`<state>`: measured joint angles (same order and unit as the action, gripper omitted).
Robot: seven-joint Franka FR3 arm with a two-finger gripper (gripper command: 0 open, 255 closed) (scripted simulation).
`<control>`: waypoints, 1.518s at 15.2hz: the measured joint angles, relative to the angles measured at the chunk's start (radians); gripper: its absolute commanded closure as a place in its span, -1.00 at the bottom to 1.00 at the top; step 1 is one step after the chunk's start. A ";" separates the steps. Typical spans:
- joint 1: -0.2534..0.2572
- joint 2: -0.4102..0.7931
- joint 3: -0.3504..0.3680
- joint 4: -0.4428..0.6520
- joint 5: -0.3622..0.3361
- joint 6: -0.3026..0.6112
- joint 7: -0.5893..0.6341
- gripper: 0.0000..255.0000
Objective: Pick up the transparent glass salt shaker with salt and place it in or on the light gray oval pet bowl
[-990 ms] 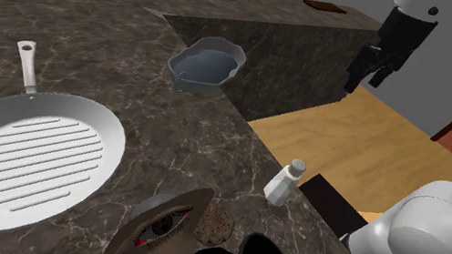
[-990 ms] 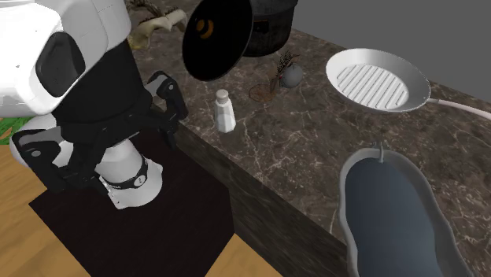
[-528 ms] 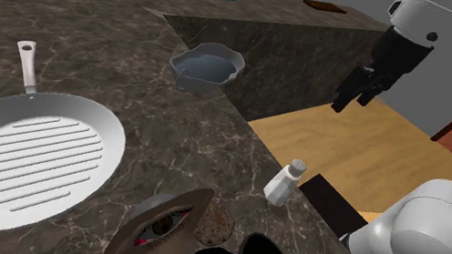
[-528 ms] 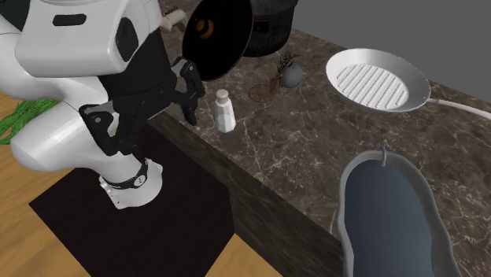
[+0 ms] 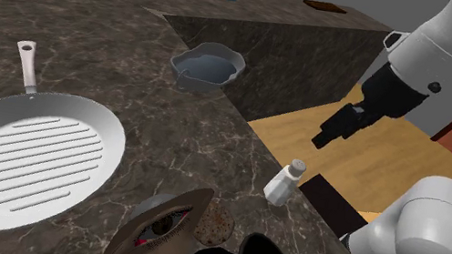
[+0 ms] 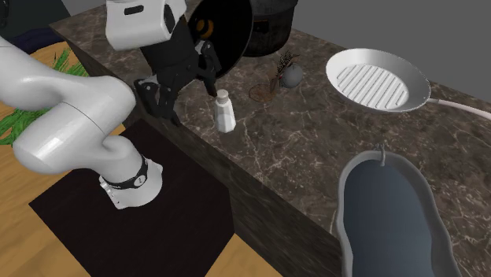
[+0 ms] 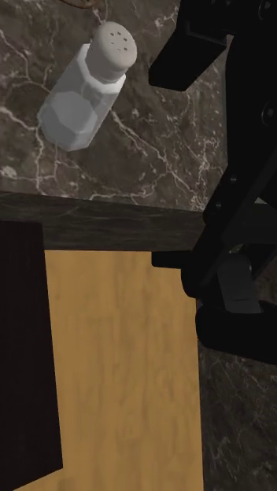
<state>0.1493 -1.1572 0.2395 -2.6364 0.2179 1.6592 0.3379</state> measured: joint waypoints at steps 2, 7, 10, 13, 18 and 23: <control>0.033 -0.034 0.052 -0.036 0.054 0.036 0.037 -1.00; 0.105 -0.092 0.169 -0.106 0.170 0.130 0.111 -1.00; 0.115 -0.088 0.195 -0.135 0.195 0.171 0.117 -1.00; 0.123 -0.082 0.218 -0.170 0.215 0.212 0.117 -1.00; 0.123 -0.072 0.228 -0.186 0.225 0.239 0.114 -1.00; 0.123 -0.072 0.229 -0.186 0.225 0.240 0.114 1.00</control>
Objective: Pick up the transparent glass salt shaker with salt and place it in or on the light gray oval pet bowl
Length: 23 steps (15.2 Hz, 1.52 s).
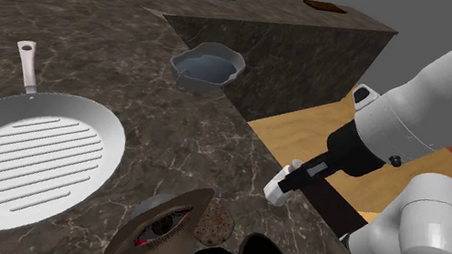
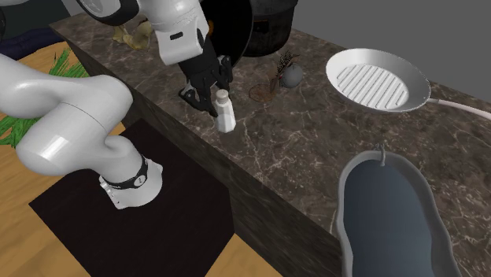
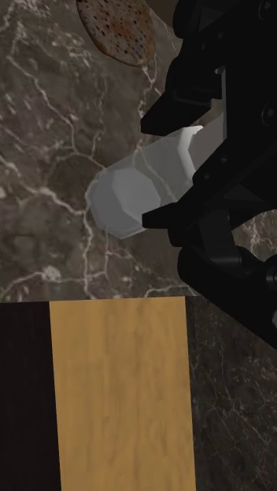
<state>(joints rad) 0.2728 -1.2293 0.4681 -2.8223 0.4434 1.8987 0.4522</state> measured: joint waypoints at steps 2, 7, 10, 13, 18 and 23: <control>0.000 0.000 0.000 0.000 0.000 0.000 0.000 1.00; 0.000 0.000 0.000 0.000 0.000 0.000 0.000 1.00; -0.005 0.001 -0.008 0.015 -0.008 -0.014 0.000 1.00; -0.015 0.008 -0.023 0.053 -0.023 -0.044 0.000 1.00; -0.032 0.025 -0.048 0.124 -0.050 -0.097 0.001 1.00; -0.049 0.050 -0.070 0.198 -0.072 -0.145 0.003 1.00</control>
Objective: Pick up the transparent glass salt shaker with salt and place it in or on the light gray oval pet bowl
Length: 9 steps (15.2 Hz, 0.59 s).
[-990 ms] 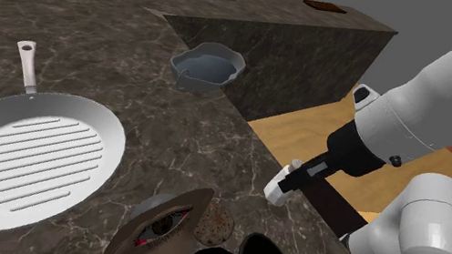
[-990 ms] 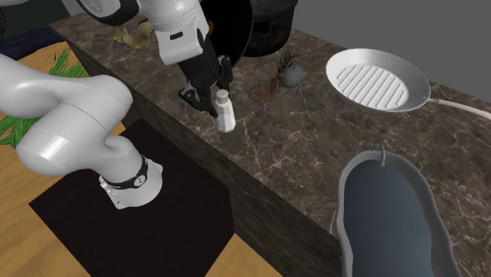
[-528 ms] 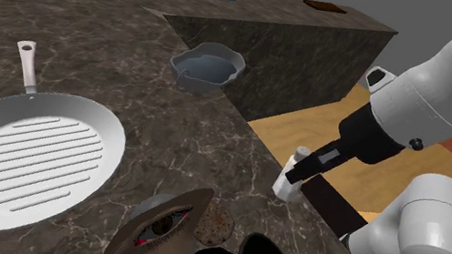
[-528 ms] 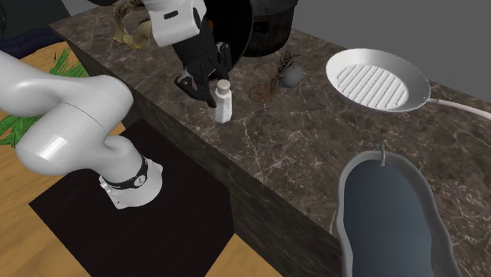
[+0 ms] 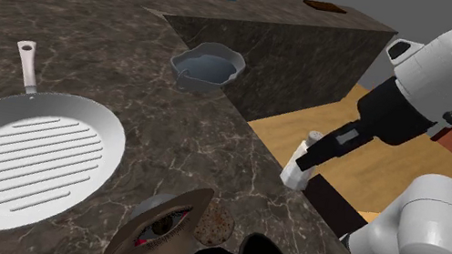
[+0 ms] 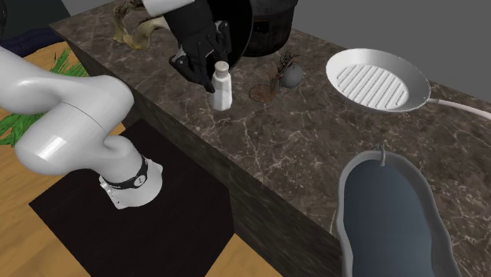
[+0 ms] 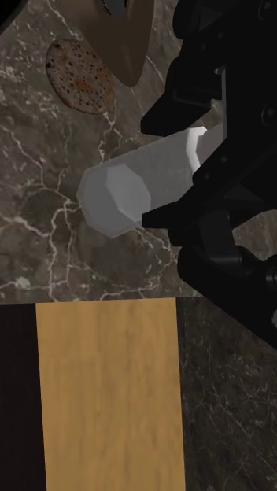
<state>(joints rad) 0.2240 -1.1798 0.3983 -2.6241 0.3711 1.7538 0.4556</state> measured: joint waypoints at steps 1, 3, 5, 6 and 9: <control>-0.004 0.006 -0.005 0.019 -0.005 -0.012 0.001 1.00; -0.010 0.018 -0.014 0.046 -0.014 -0.028 -0.001 1.00; -0.014 0.023 -0.025 0.072 -0.024 -0.050 -0.002 1.00; -0.017 0.028 -0.028 0.087 -0.027 -0.059 -0.001 1.00; -0.024 0.047 -0.038 0.137 -0.038 -0.090 0.002 1.00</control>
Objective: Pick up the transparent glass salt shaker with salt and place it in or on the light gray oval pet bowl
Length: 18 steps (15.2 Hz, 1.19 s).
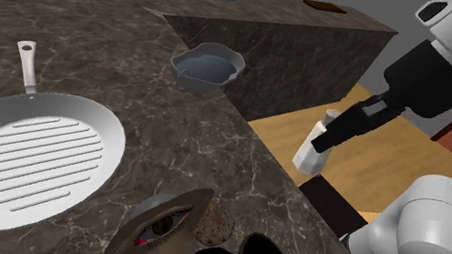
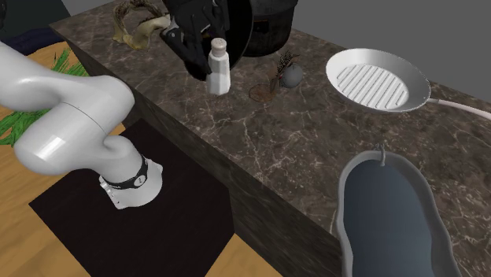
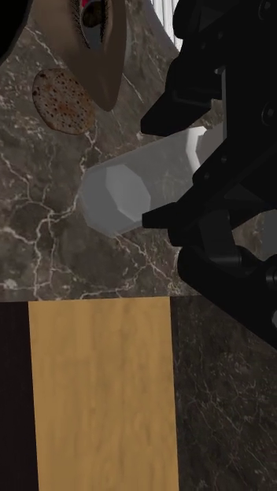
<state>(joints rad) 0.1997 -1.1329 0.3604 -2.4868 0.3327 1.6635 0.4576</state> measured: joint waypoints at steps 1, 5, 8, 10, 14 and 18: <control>-0.004 0.010 -0.003 0.018 -0.004 -0.008 0.000 1.00; -0.012 0.034 -0.016 0.081 -0.018 -0.046 0.002 1.00; -0.019 0.054 -0.029 0.132 -0.030 -0.078 0.001 1.00; -0.027 0.078 -0.036 0.159 -0.038 -0.083 -0.004 1.00; -0.064 0.190 -0.051 0.203 -0.064 -0.020 -0.046 1.00; -0.105 0.330 -0.062 0.276 -0.092 0.042 -0.084 1.00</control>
<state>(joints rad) 0.0945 -0.8025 0.2986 -2.2105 0.2407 1.7054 0.3732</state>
